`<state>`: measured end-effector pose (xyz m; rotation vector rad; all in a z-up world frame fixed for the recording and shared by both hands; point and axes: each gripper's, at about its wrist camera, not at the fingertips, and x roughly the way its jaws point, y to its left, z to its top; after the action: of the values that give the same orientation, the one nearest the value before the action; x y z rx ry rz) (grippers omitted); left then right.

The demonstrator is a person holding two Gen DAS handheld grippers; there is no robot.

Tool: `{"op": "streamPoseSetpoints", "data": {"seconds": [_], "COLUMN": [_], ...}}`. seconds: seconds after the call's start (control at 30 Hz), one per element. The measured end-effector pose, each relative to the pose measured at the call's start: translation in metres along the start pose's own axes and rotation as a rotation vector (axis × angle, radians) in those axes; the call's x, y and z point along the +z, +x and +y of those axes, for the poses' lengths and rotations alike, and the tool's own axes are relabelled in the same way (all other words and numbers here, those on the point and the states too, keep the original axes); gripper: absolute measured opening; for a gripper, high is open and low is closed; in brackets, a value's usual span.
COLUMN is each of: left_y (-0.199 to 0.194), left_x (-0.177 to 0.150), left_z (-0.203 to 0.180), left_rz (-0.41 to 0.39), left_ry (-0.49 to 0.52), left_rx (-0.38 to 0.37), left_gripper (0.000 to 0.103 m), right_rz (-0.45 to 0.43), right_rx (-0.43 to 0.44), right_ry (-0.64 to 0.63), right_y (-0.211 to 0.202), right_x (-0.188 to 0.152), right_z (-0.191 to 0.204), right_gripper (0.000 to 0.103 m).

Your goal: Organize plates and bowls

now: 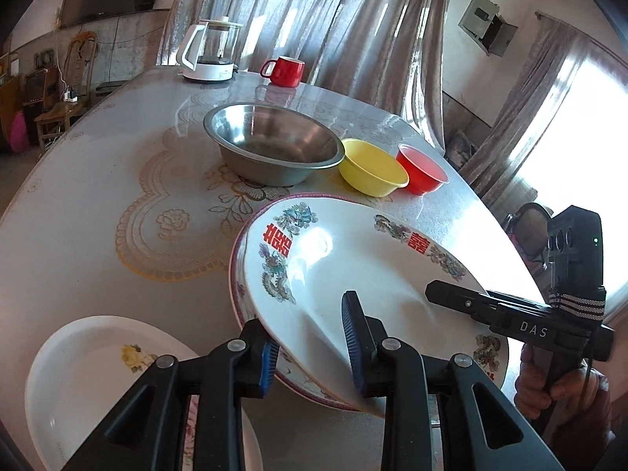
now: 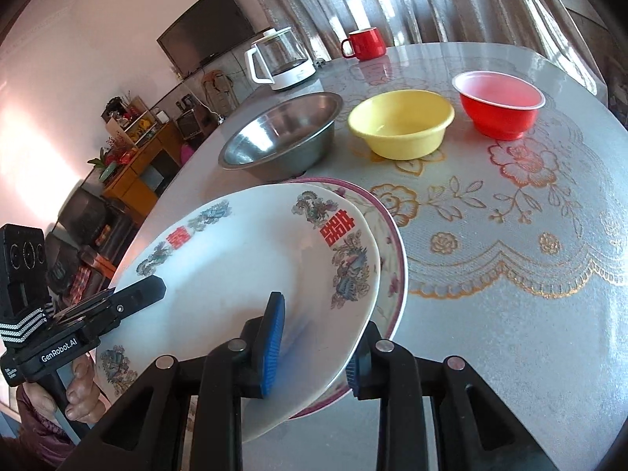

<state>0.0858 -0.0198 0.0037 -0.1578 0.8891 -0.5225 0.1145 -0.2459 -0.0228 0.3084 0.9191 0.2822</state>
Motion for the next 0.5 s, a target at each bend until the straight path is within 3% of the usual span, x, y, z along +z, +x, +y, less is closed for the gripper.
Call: {"op": "streamPoseSetpoints", "data": {"seconds": [0.5], "left_y": [0.007], "left_x": [-0.006], "left_z": [0.005], "left_rz": [0.03], "left_ry": [-0.021], "left_rx": [0.041], "left_gripper": [0.031], "right_rz": [0.018], "right_rx": [-0.041], "right_ry": [-0.022], "right_y": [0.002], "right_x": [-0.011], "right_z": [-0.006], "right_gripper": [0.031]}}
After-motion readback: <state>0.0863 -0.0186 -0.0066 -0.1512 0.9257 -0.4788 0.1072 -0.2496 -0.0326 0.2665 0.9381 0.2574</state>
